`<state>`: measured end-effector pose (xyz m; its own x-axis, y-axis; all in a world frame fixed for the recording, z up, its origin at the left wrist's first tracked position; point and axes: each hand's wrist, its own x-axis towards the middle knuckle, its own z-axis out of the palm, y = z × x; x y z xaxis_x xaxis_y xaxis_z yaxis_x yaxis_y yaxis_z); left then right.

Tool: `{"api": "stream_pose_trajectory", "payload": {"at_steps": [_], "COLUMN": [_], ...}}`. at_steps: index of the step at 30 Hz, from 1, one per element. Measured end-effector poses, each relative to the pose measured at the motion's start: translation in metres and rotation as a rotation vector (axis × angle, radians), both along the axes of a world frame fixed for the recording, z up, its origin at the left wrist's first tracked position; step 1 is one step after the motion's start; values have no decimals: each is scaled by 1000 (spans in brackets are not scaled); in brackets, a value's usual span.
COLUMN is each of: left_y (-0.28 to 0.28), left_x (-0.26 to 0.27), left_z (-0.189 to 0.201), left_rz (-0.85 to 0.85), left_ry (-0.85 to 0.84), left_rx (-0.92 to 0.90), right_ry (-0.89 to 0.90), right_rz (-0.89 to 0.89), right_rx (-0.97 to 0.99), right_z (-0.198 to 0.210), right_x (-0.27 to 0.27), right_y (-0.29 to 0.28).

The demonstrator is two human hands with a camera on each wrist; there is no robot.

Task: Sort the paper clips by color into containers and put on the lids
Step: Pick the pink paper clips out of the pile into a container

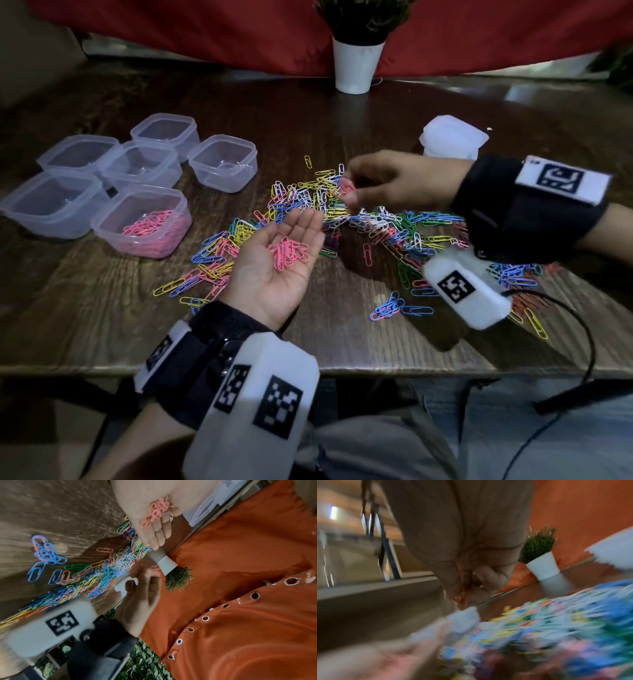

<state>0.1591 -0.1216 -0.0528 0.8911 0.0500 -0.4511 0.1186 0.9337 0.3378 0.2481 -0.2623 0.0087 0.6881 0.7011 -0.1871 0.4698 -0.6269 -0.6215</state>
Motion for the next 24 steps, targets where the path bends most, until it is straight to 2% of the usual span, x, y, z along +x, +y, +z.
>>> {"api": "stream_pose_trajectory", "payload": {"at_steps": [3, 6, 10, 11, 14, 16, 24], "left_y": [-10, -15, -10, -9, -6, -5, -3], "left_x": [1, 0, -3, -3, -4, -4, -5], "left_z": [1, 4, 5, 5, 6, 7, 8], "left_rz": [-14, -1, -48, -52, -61, -65, -51], "left_ry": [-40, -67, -97, -100, -119, -130, -158], "left_rx": [-34, -68, -79, -97, -109, -94, -116], "right_ry": [135, 66, -50, -113, -258, -286, -286], "right_rz": [45, 116, -67, -76, 69, 130, 112], "right_rx": [101, 12, 249, 208, -207, -374, -449], "right_z": [3, 1, 12, 13, 5, -7, -32], "right_x": [-12, -20, -7, -2, 3, 4, 13], "right_y": [14, 22, 0, -7, -20, -21, -12]}}
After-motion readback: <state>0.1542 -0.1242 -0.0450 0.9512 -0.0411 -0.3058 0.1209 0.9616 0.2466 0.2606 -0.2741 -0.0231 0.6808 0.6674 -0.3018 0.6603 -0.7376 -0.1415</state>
